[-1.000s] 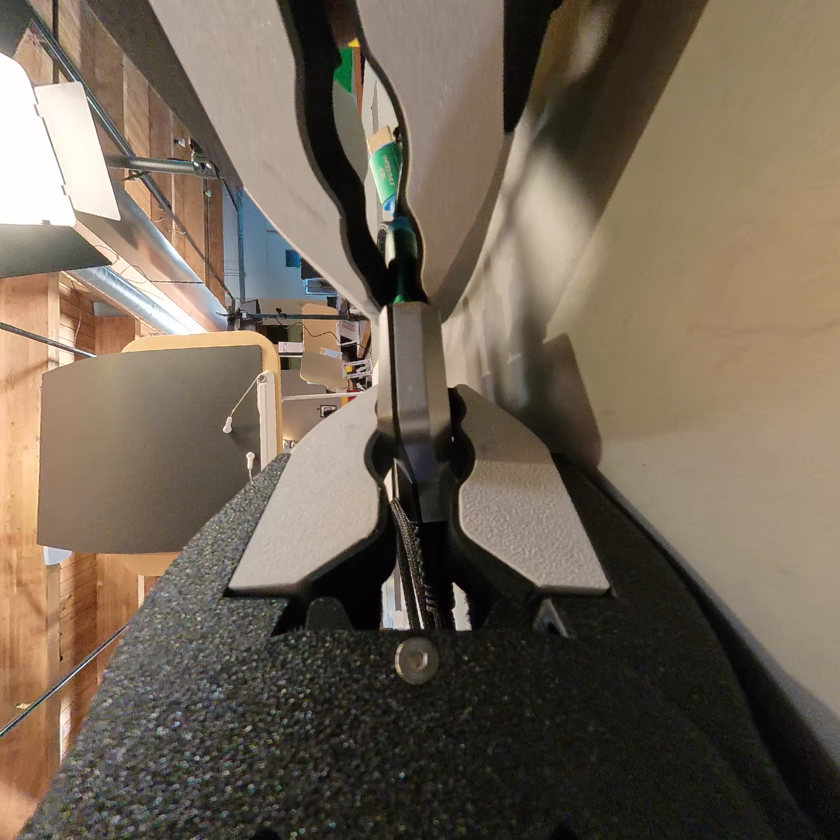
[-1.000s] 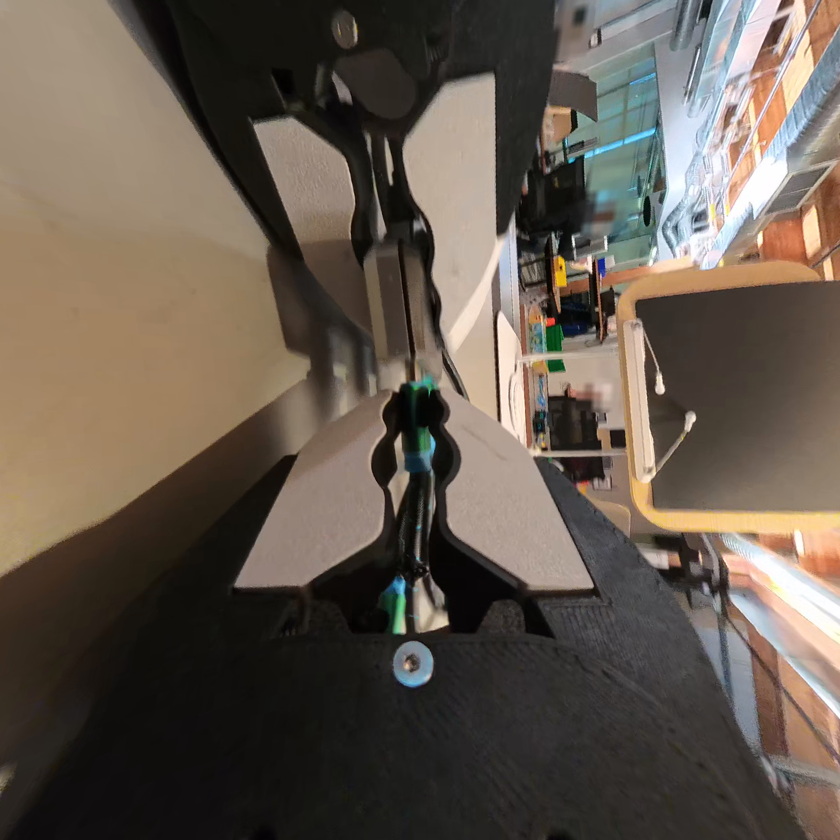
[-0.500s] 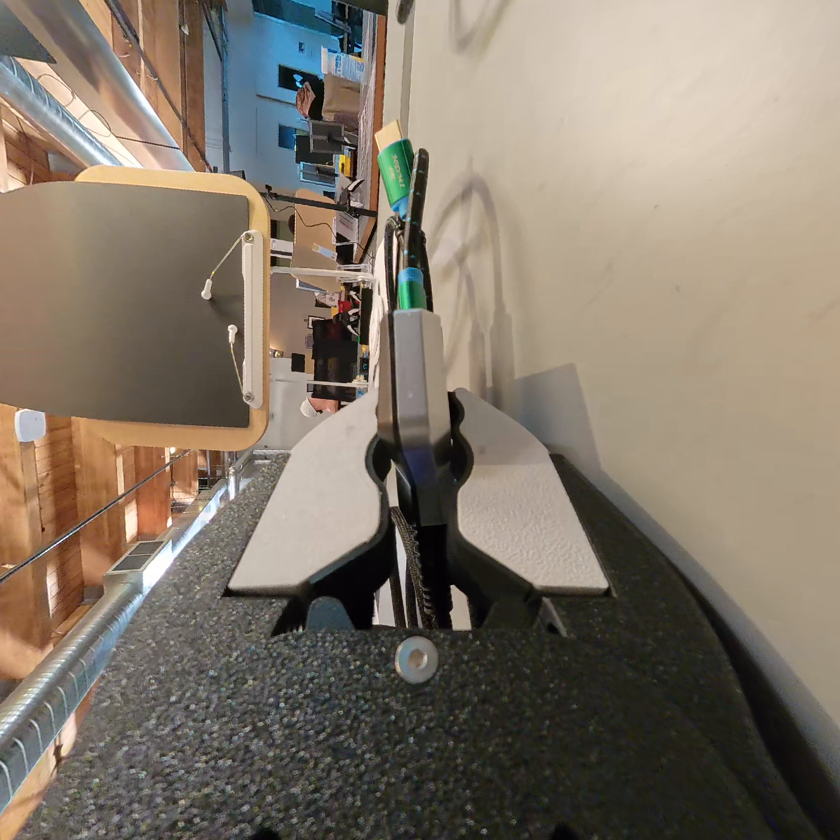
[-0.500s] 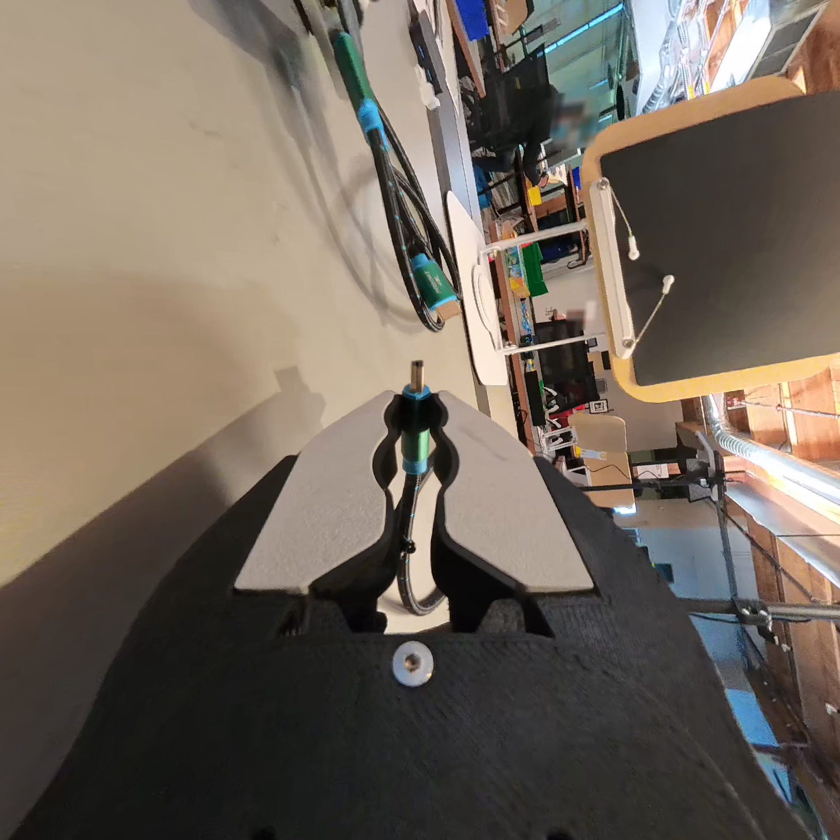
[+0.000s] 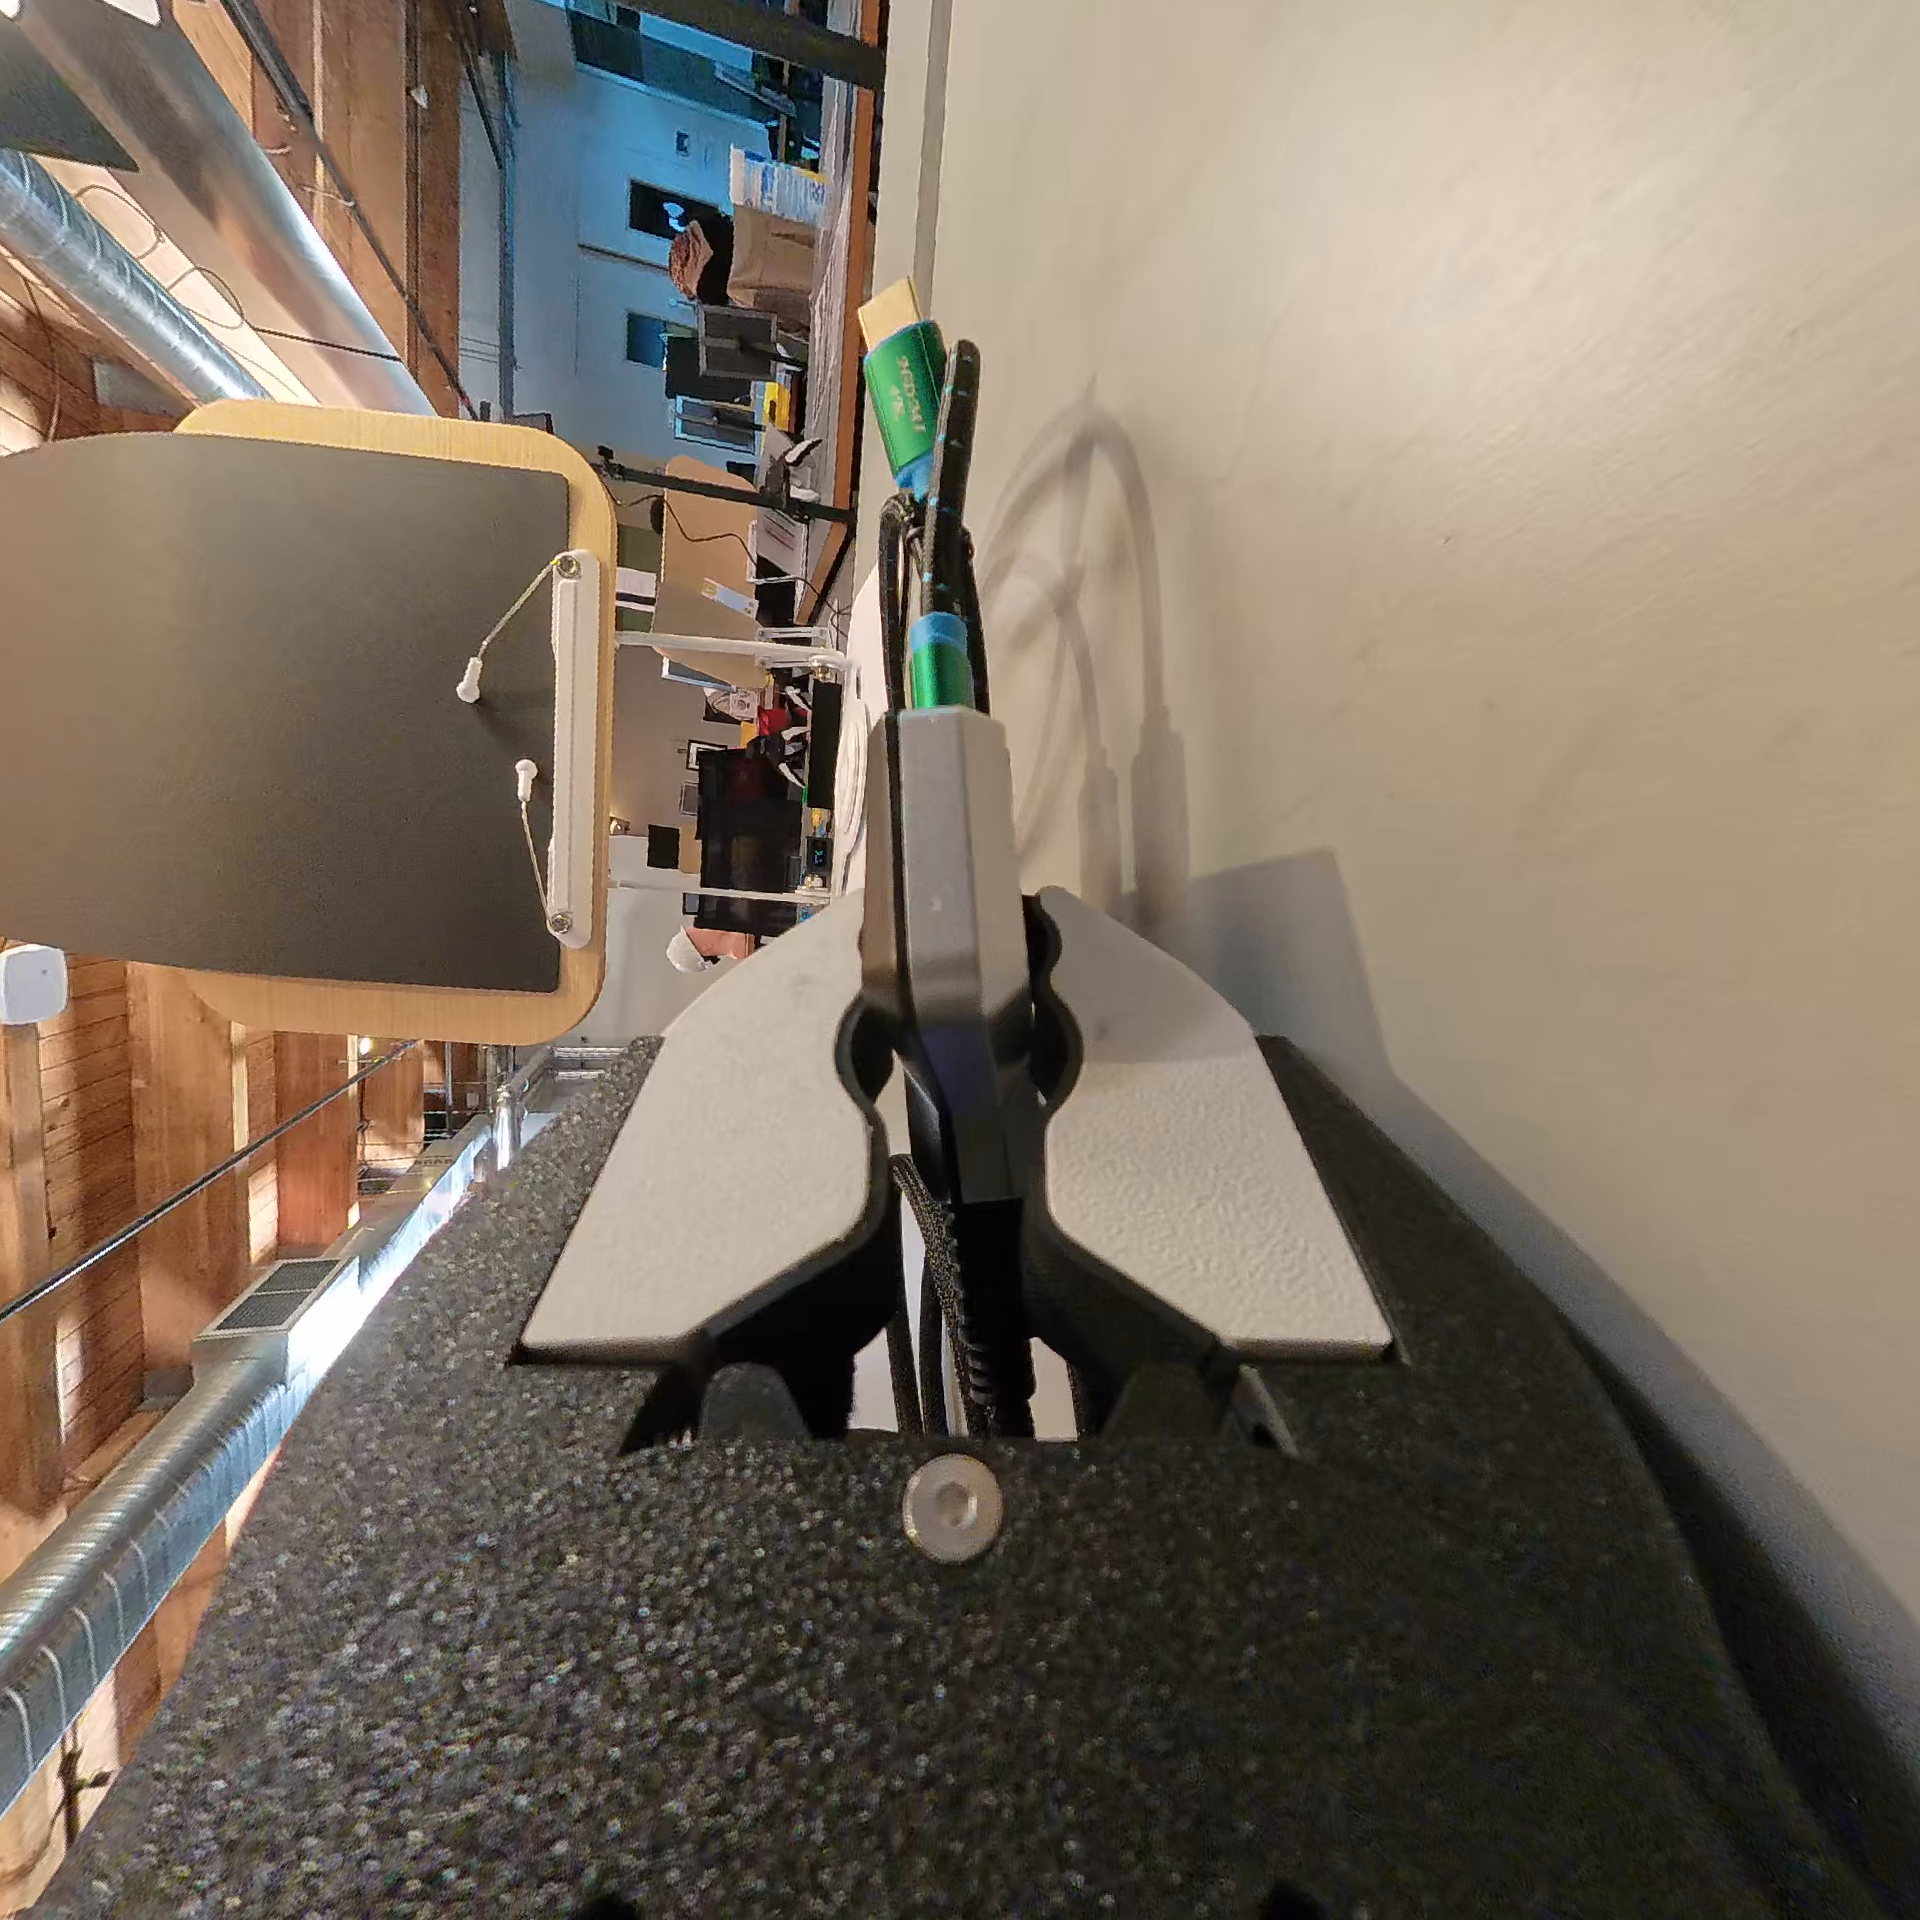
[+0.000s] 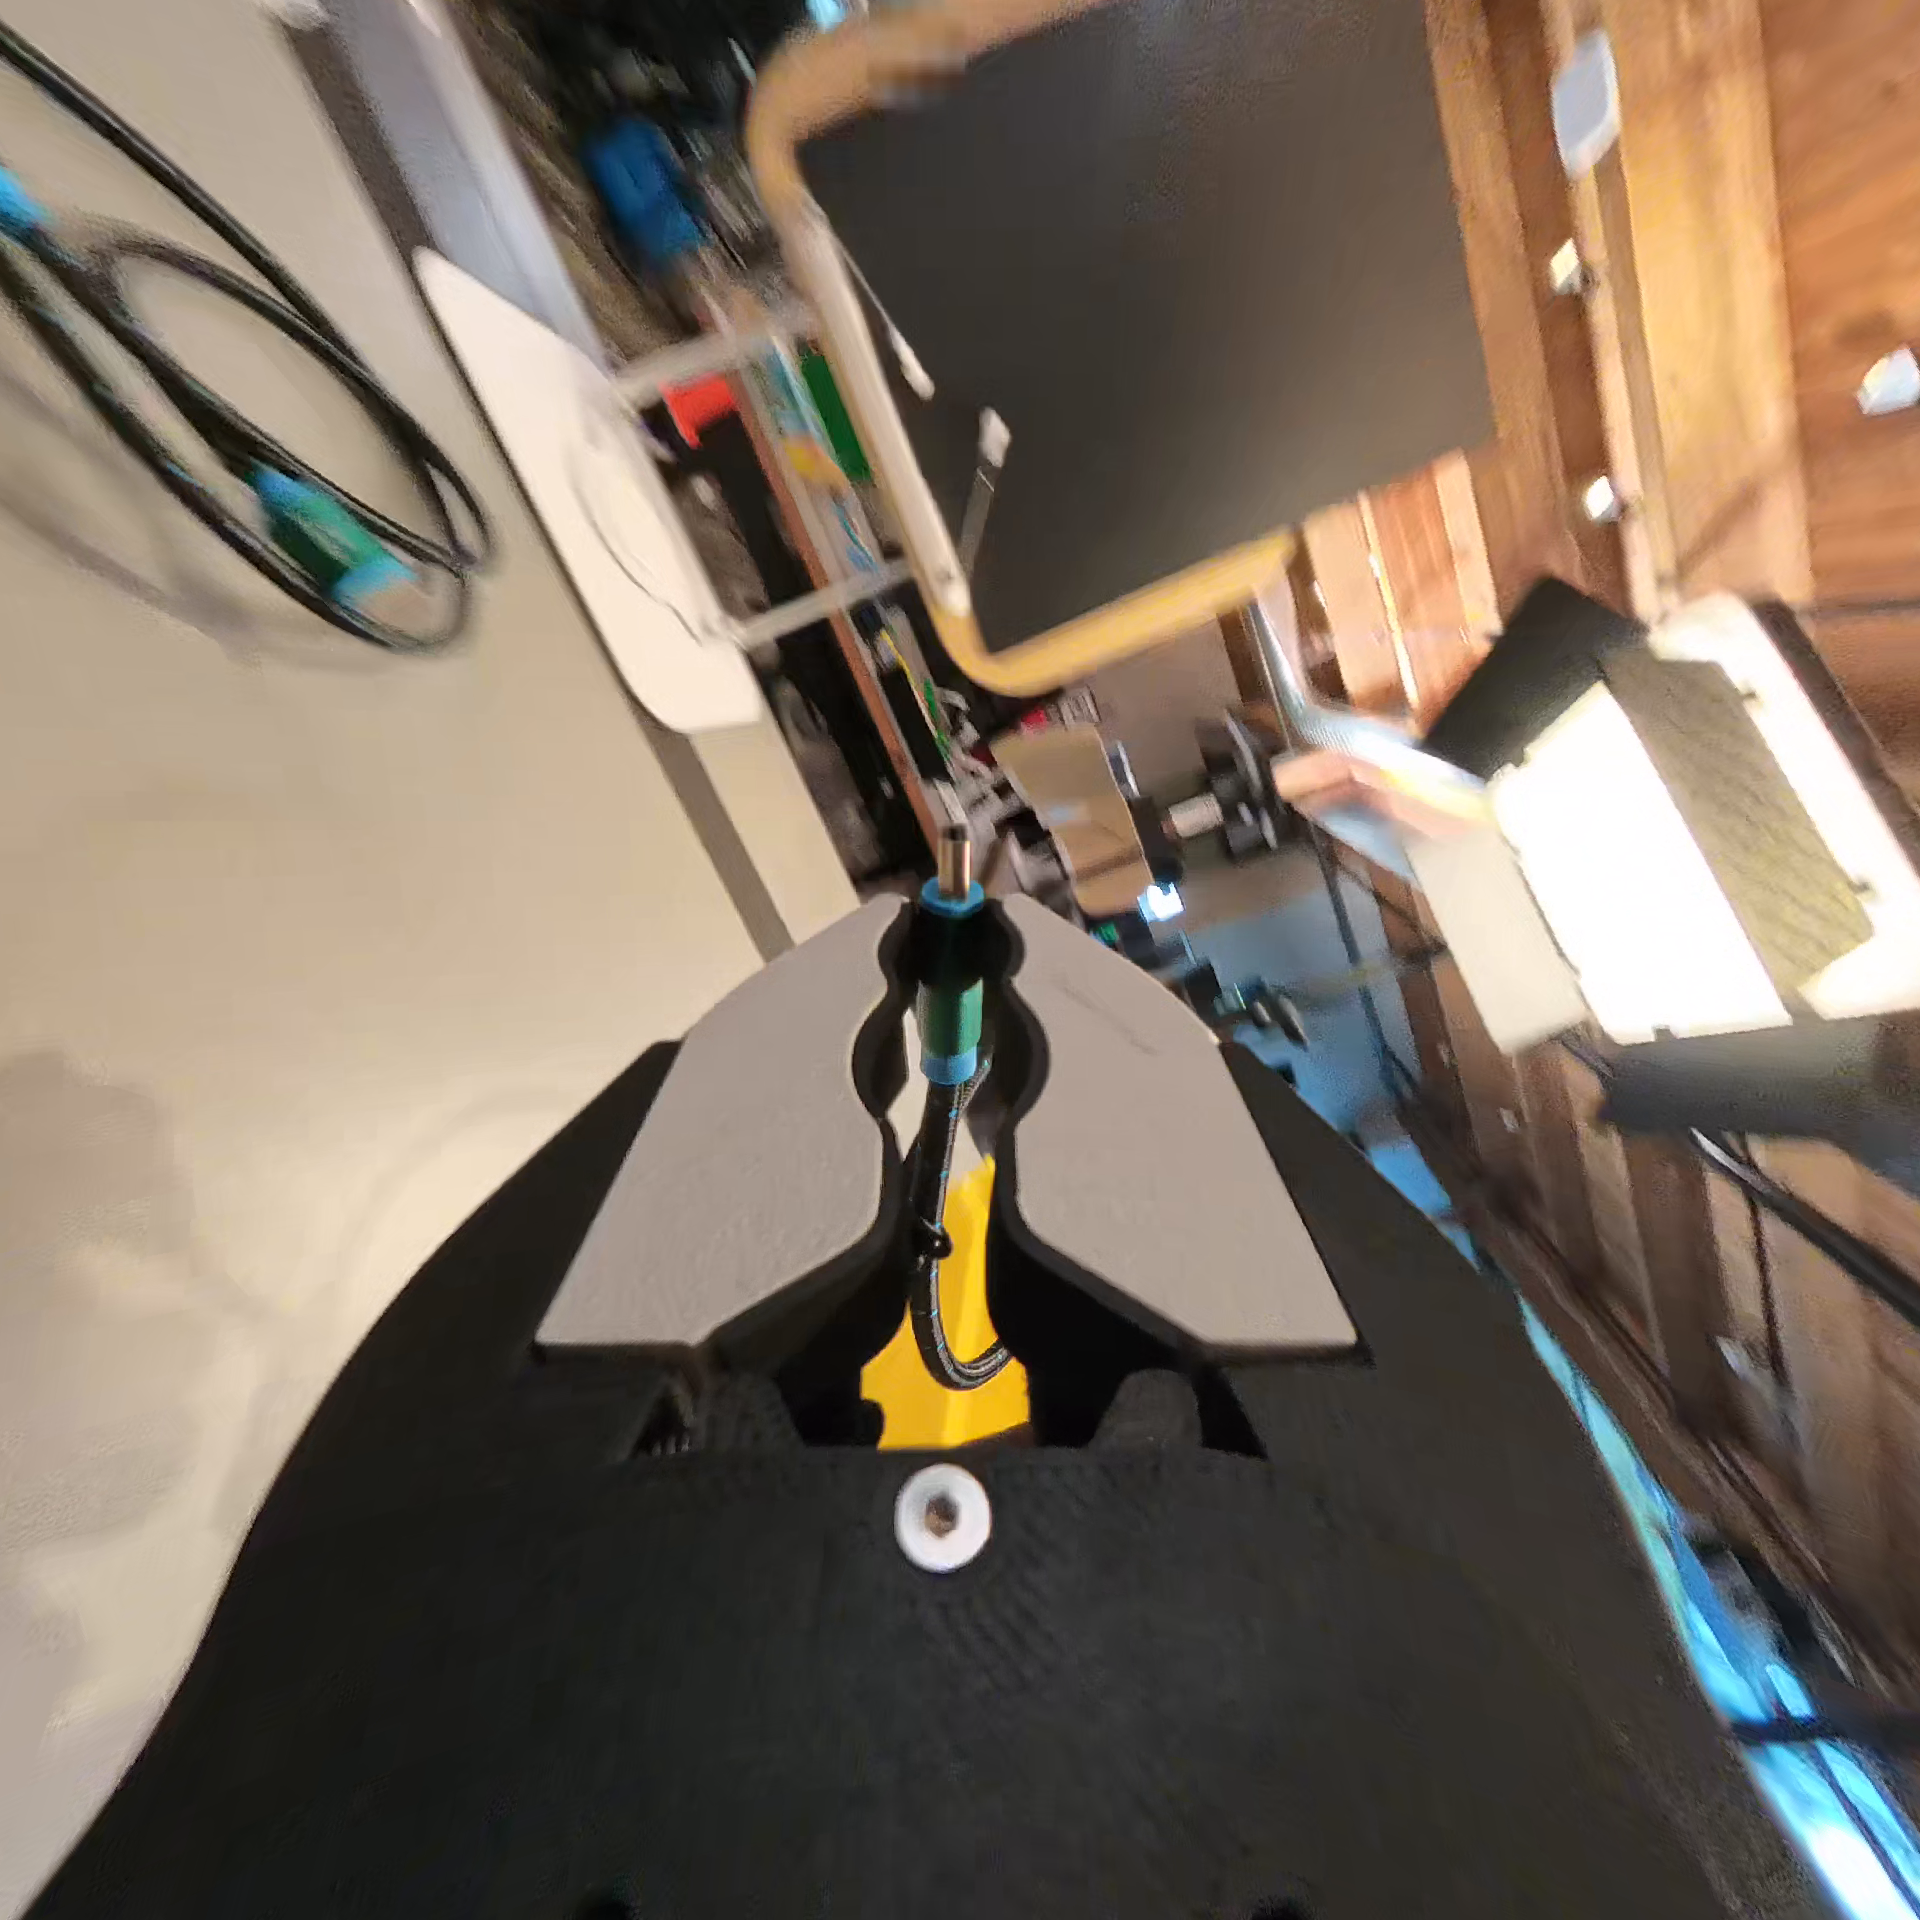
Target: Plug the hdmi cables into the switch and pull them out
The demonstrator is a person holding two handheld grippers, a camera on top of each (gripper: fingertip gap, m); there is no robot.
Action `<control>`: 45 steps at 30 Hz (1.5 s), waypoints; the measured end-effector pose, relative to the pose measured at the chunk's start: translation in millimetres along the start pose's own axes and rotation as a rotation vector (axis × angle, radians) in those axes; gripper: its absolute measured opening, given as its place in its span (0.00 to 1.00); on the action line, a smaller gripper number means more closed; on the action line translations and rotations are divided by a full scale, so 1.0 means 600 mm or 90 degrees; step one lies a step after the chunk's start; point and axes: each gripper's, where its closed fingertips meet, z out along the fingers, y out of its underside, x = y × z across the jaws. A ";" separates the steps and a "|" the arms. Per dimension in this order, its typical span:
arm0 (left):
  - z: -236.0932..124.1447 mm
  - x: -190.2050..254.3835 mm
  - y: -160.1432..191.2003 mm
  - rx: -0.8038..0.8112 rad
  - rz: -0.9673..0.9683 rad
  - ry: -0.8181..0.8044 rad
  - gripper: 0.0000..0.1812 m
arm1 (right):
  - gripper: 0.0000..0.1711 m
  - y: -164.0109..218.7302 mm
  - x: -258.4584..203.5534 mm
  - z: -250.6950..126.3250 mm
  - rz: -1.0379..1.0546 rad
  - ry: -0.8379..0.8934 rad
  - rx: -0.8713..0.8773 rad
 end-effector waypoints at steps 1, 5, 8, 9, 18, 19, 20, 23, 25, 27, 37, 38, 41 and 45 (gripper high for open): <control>-0.001 0.000 -0.001 0.000 0.001 0.000 0.13 | 0.07 0.021 0.026 -0.015 0.005 0.020 -0.037; -0.004 0.000 -0.003 0.002 -0.002 0.001 0.13 | 0.07 0.146 0.098 -0.089 0.044 0.057 -0.205; -0.001 0.002 -0.006 0.002 -0.004 0.007 0.13 | 0.07 0.250 0.105 -0.134 0.130 0.038 -0.318; 0.000 0.003 -0.006 0.002 -0.002 0.008 0.13 | 0.07 0.279 0.097 -0.141 0.167 0.020 -0.345; -0.005 0.010 -0.021 0.008 0.026 0.012 0.13 | 0.14 0.345 0.066 -0.144 0.282 -0.084 -0.378; -0.006 0.011 -0.025 0.012 0.029 0.011 0.13 | 0.14 0.338 0.069 -0.147 0.264 -0.093 -0.377; -0.006 0.012 -0.029 0.018 0.034 0.012 0.13 | 0.15 0.331 0.072 -0.149 0.243 -0.097 -0.378; -0.006 0.015 -0.044 0.037 0.048 0.012 0.13 | 0.15 0.297 0.072 -0.151 0.177 -0.110 -0.372; -0.007 0.016 -0.055 0.051 0.058 0.010 0.13 | 0.15 0.259 0.063 -0.145 0.127 -0.120 -0.350; -0.009 0.018 -0.068 0.065 0.071 0.007 0.13 | 0.15 0.206 0.035 -0.129 0.085 -0.141 -0.302; -0.022 0.032 -0.102 0.110 0.125 0.004 0.13 | 0.19 -0.087 -0.258 -0.023 -0.098 -0.304 0.055; -0.023 0.031 -0.102 0.113 0.123 0.003 0.13 | 0.20 -0.102 -0.272 -0.015 -0.097 -0.310 0.076; -0.026 0.028 -0.104 0.122 0.116 0.000 0.13 | 0.22 -0.135 -0.298 0.003 -0.089 -0.327 0.118; -0.032 0.026 -0.114 0.163 0.106 -0.004 0.13 | 0.21 -0.160 -0.315 0.021 -0.096 -0.313 0.147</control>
